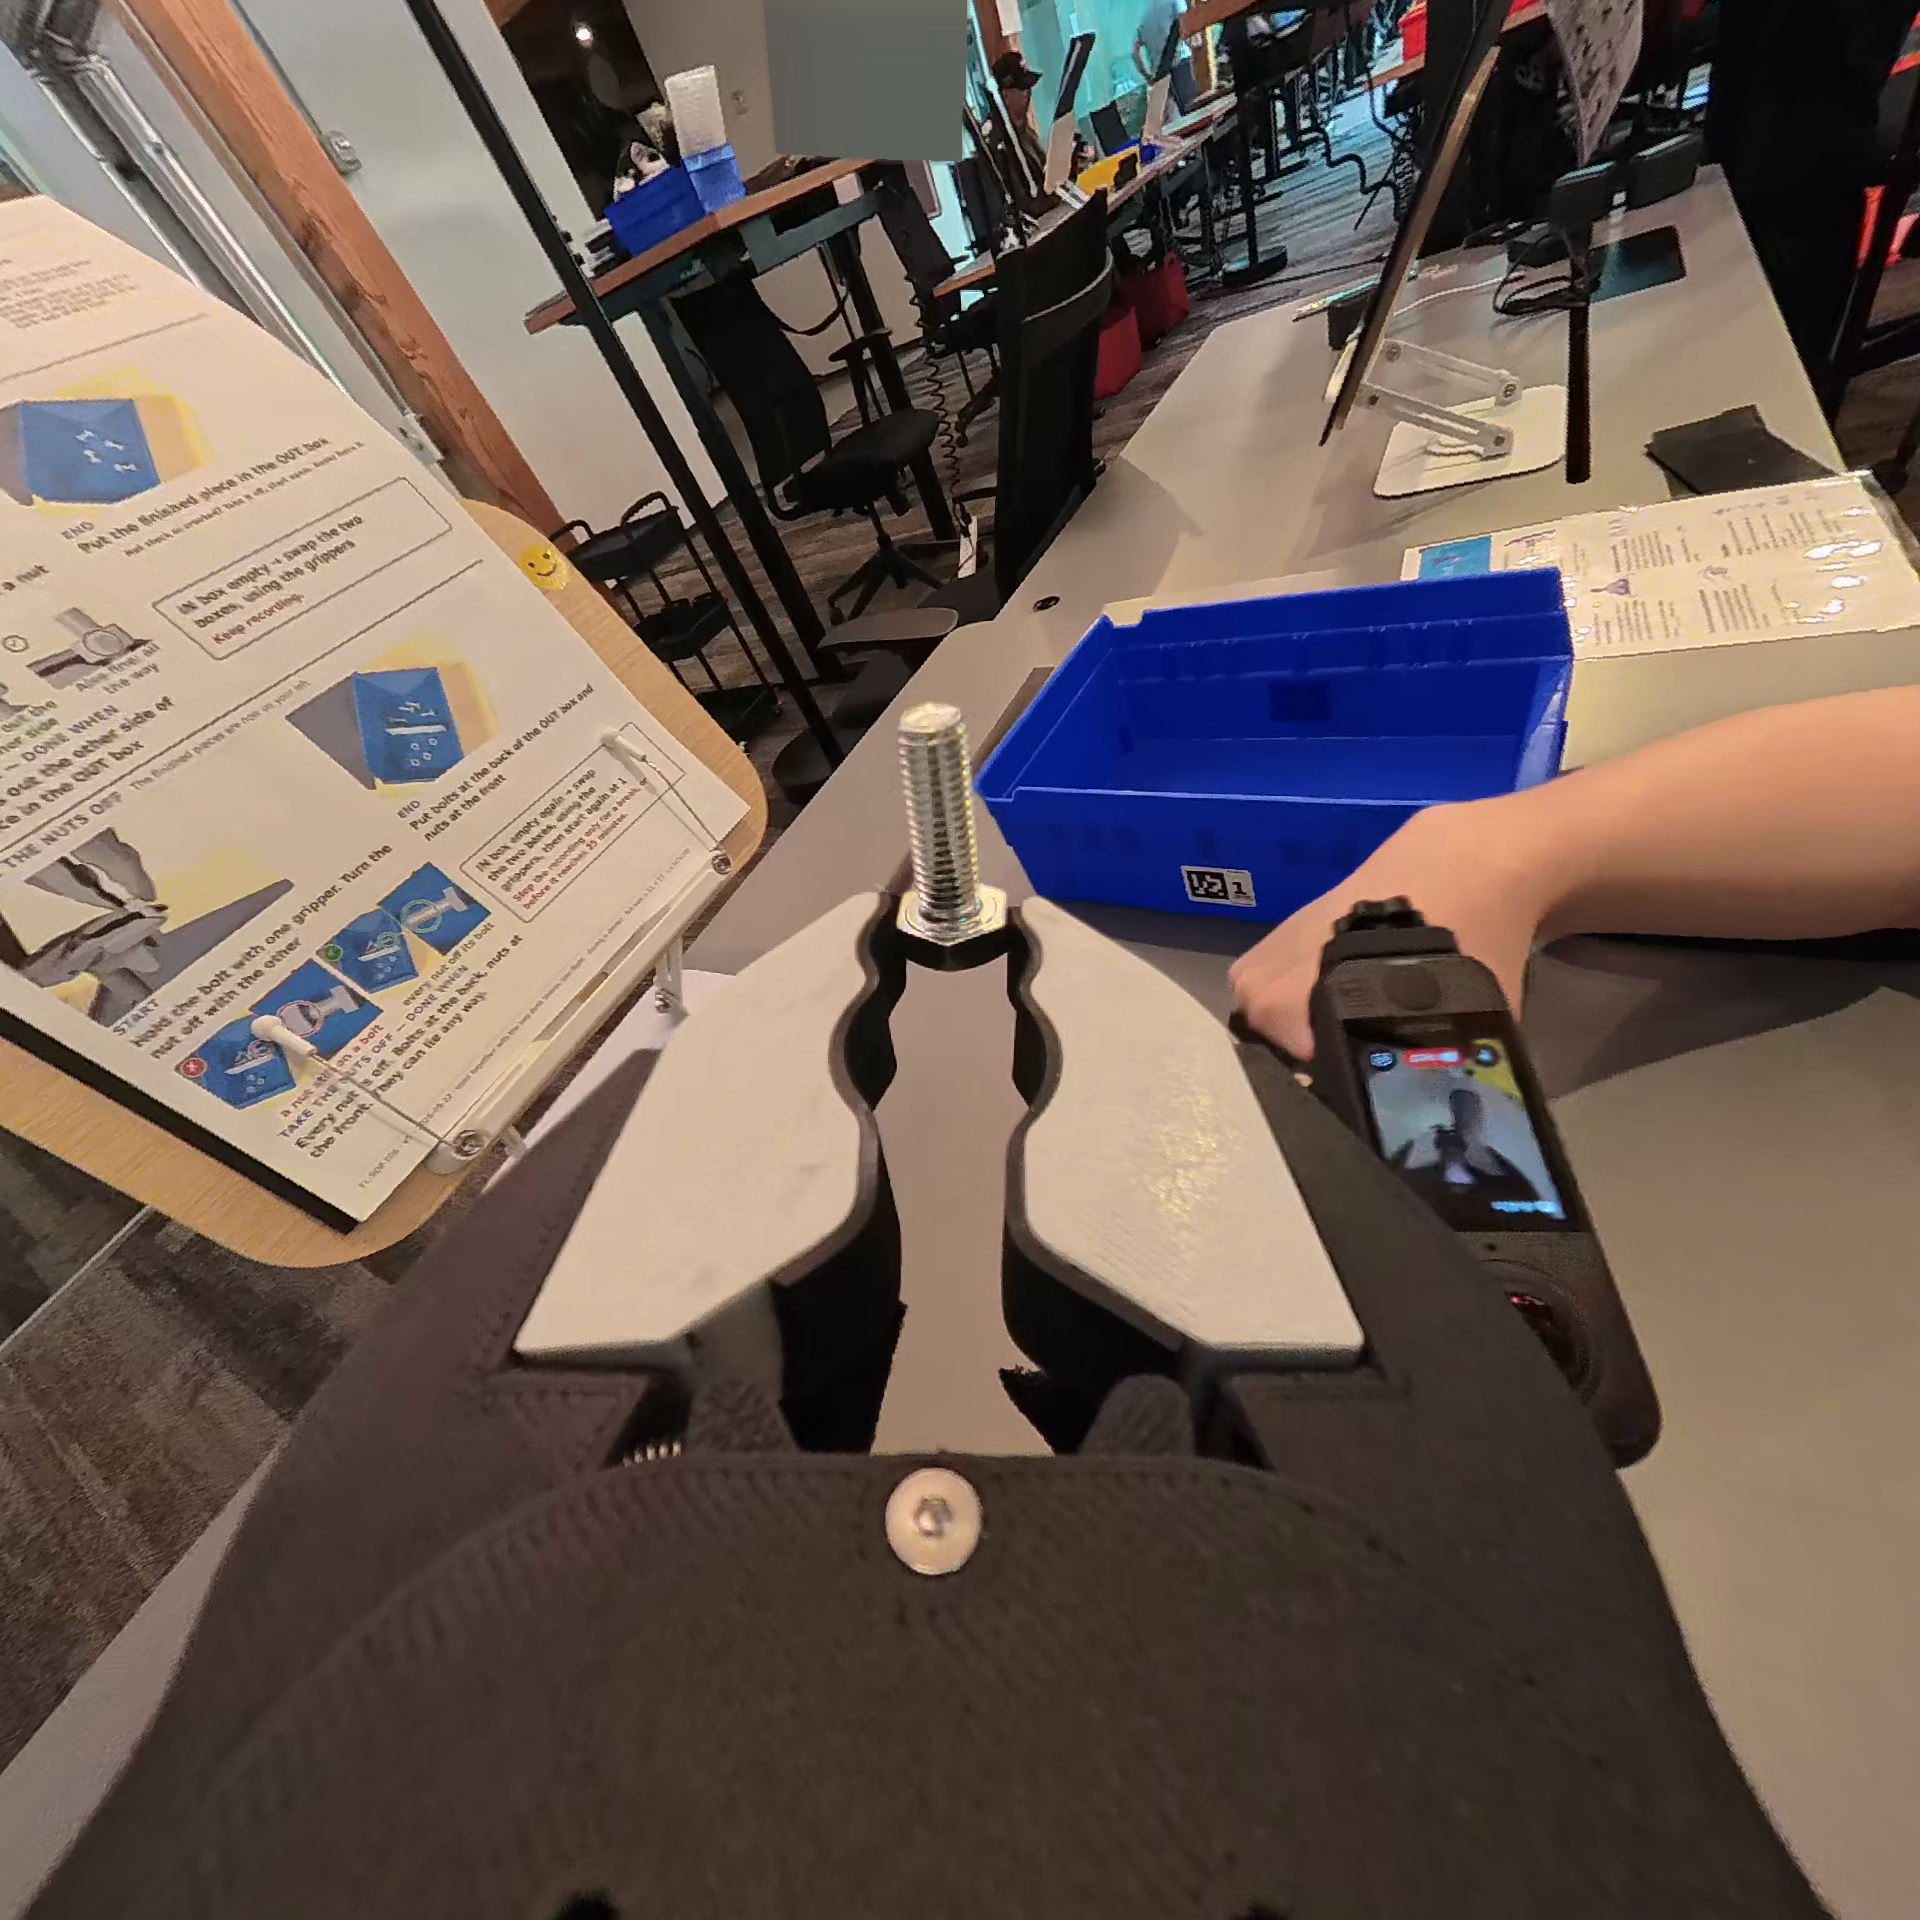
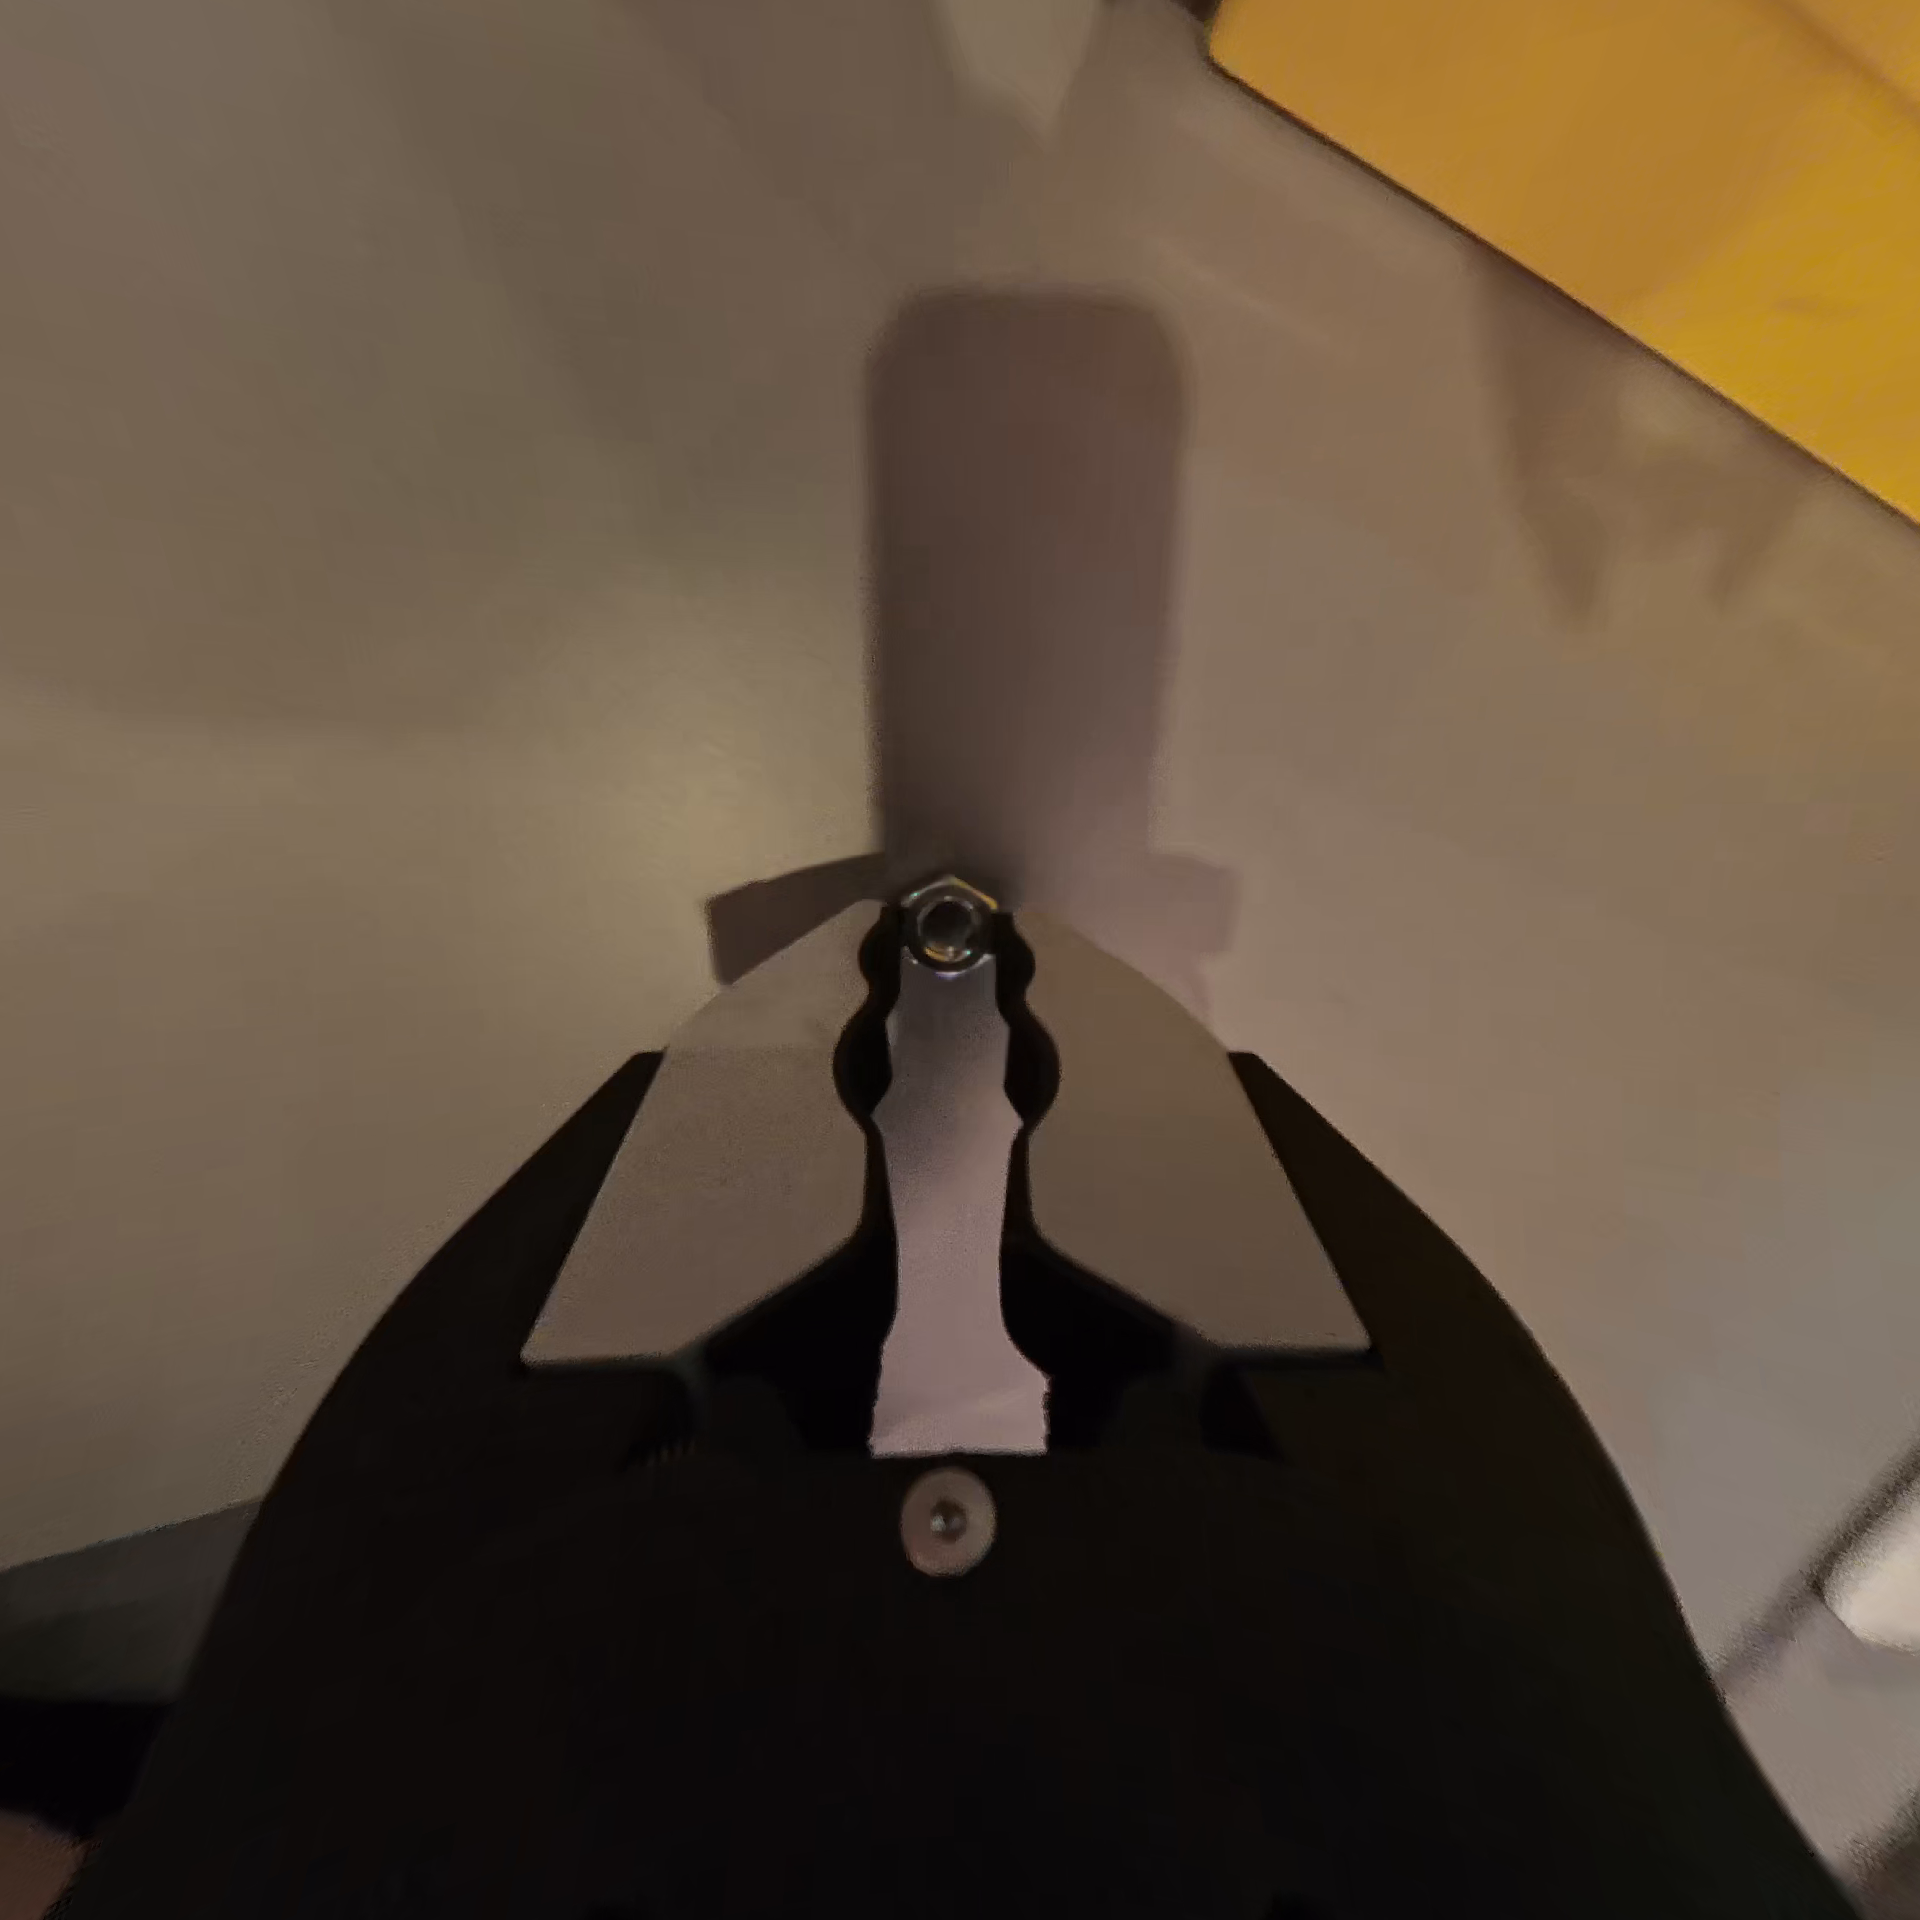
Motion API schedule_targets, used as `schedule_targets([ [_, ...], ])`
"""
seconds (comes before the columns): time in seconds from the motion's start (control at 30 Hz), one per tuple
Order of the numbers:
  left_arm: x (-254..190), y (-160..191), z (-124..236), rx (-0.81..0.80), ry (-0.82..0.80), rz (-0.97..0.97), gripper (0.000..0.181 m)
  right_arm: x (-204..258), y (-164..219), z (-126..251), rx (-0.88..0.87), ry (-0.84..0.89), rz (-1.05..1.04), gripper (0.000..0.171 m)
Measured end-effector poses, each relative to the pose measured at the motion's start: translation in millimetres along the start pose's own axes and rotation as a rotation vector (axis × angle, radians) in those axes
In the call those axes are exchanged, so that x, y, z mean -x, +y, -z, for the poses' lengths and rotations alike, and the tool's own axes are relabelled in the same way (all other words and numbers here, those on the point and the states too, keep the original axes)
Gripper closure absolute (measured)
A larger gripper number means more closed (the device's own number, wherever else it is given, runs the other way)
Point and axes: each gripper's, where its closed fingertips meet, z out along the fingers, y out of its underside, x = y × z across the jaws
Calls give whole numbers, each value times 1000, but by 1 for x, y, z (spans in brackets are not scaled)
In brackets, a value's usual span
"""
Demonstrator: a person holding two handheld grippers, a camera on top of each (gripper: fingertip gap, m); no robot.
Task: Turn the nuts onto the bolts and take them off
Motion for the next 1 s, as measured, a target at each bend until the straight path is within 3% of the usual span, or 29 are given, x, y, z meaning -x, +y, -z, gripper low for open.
schedule_targets([
  [0.1,14,-4,8,-25,-73,27,163,-45,8,29,-13,257,-84,152],
  [0.2,32,-7,20,-63,-158,78,163,-110,39,99,39,725,-262,153],
  [0.27,42,-6,25,-69,-201,106,163,-129,56,146,20,958,-381,152],
  [0.4,47,-4,27,-79,-211,147,163,-134,82,191,44,1131,-495,152],
  [0.77,34,5,6,-23,-164,123,163,-133,87,206,4,1156,-526,152],
  [0.9,16,20,-25,49,-113,93,163,-118,72,226,-364,925,-640,153],
  [1.0,-7,32,-58,75,-51,89,163,-90,47,257,-643,729,-563,153],
])
